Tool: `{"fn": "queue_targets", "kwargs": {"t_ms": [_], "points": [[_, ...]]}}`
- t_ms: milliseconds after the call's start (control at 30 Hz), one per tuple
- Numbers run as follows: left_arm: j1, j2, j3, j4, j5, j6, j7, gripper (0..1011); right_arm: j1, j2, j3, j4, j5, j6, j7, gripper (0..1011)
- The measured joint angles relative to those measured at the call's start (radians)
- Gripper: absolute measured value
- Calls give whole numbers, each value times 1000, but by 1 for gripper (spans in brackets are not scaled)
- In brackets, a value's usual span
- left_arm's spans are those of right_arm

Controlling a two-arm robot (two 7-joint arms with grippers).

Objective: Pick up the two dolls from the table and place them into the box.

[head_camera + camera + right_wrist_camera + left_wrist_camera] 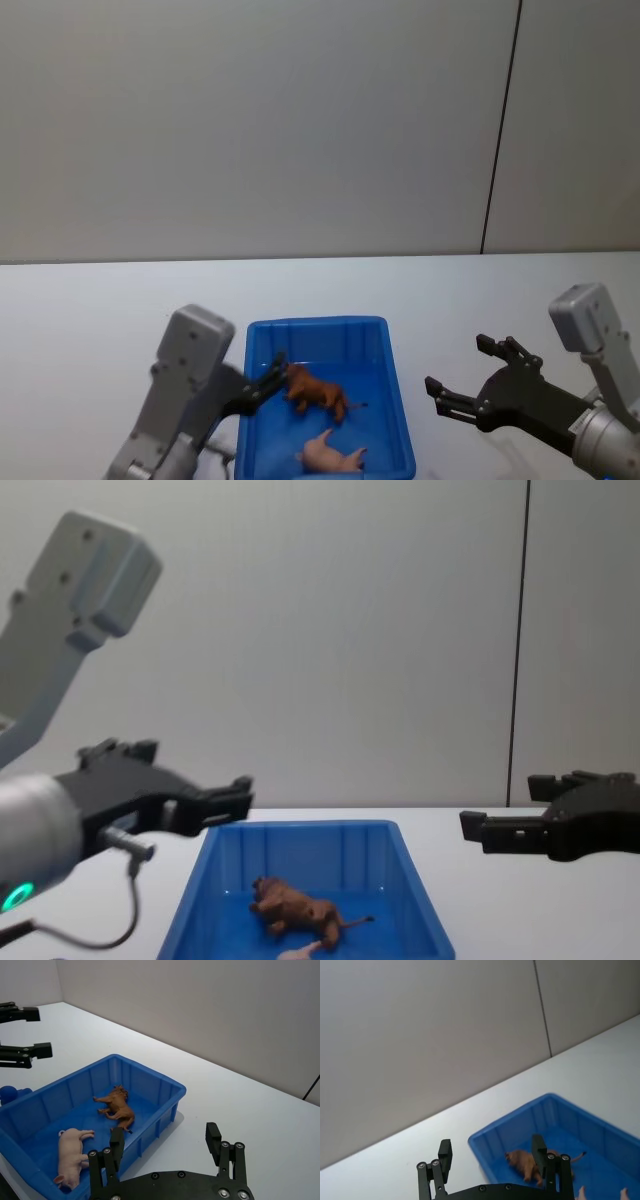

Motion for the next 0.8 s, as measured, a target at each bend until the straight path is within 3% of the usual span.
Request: {"fn": "queue_targets", "kwargs": {"t_ms": [333, 800], "points": [[104, 67, -17, -53, -71, 64, 106, 1001, -6, 7, 3, -5, 2, -4, -1, 1001], [192, 114, -36, -69, -135, 73, 187, 1002, -9, 10, 4, -8, 4, -5, -1, 1001]]}}
